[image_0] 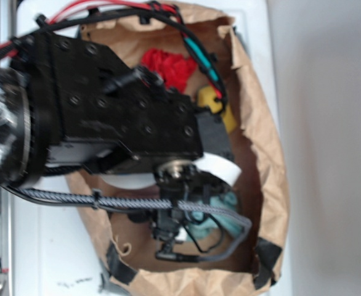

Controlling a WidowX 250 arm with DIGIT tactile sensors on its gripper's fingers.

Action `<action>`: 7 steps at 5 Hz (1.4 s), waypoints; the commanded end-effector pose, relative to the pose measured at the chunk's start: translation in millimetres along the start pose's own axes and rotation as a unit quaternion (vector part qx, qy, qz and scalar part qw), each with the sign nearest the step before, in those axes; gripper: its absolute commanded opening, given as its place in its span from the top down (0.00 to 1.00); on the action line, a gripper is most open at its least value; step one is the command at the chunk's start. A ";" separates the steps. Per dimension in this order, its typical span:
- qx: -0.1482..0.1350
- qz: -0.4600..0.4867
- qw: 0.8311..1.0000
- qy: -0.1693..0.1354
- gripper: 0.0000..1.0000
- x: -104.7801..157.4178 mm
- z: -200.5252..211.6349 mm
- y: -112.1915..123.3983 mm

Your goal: Grab the blue cloth.

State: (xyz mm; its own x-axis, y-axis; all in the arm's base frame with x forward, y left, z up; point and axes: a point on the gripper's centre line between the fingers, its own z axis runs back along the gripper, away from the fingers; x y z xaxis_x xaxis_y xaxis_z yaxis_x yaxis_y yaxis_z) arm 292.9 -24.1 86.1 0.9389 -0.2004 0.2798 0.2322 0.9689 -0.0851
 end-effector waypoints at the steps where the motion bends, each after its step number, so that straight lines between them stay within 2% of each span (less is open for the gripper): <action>1: 0.014 -0.013 0.999 -0.036 0.00 25.4 -1.4 -23.7; 3: 0.014 -0.014 0.999 -0.042 0.00 30.4 -24.1 -33.6; 4: 0.015 -0.018 0.999 -0.039 0.00 33.9 -32.7 -31.6; 5: 0.029 -0.005 0.999 -0.034 0.00 37.9 -39.8 -22.3; 6: 0.028 0.014 0.999 -0.037 1.00 41.2 -37.0 -14.3; 7: 0.030 0.020 0.999 -0.034 1.00 41.6 -36.0 -9.6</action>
State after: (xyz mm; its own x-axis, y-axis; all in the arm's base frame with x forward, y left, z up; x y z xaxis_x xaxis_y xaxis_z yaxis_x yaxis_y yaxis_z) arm 324.1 -46.2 45.1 0.9465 -0.1588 0.2808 0.1781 0.9830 -0.0444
